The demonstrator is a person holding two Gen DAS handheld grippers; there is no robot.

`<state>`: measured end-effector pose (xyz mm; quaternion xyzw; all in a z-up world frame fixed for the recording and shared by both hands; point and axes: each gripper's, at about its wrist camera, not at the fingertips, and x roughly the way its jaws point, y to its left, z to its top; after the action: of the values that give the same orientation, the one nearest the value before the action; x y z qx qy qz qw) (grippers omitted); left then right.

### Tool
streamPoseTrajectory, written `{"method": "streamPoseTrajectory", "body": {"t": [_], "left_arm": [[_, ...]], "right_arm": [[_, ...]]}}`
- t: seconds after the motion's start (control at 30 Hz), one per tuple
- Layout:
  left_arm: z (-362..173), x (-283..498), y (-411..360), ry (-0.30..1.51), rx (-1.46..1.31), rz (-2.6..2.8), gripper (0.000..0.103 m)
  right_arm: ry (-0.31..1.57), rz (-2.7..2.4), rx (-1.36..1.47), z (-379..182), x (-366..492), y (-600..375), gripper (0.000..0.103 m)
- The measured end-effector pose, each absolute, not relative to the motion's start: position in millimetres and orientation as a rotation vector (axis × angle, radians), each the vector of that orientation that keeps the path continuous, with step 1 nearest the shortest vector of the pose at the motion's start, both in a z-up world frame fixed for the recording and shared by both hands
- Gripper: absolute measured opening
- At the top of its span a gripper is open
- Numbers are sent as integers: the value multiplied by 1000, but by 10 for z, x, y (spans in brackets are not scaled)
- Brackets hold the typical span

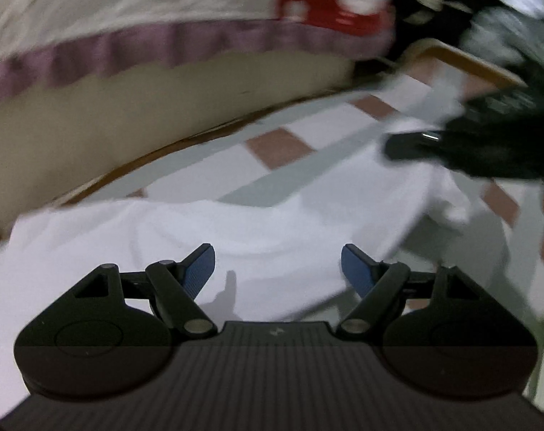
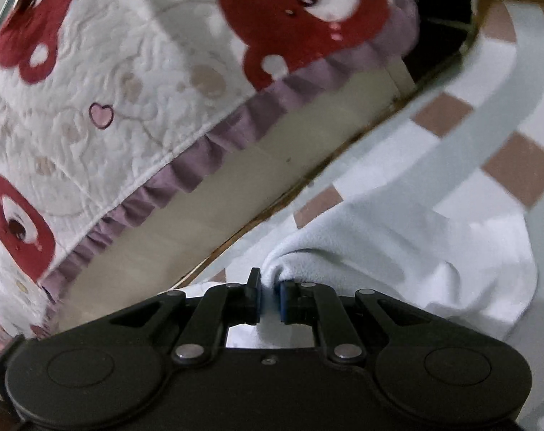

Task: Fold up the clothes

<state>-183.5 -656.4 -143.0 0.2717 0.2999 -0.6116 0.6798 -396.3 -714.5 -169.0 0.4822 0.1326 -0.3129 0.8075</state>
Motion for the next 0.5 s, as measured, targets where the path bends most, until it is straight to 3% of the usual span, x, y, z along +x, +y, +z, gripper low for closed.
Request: {"method": "streamPoseTrajectory", "body": {"t": [0.3,0.33,0.37,0.43,0.5], "left_arm": [[-1564,-2089,-6825,624,643,-1385,78],[-1554,-2066,-6830,610,620,-1361,73],[-1531,-2020,-6825,602,591,-1322,49],[-1465,-1822,-6779,665,503,-1246,13],[-1398,-1576,-6639,746,370,-1188,12]], "right_arm": [[168,-599,1033,-1639,-3953,-7127,12],[155,-560,1022,-1613,-3917,-7108,12],[141,-515,1011,-1586,-3878,-7086,12],[135,-455,994,-1545,-3804,-7053,12],[157,-448,987,-1529,-3731,-7032,12]]}}
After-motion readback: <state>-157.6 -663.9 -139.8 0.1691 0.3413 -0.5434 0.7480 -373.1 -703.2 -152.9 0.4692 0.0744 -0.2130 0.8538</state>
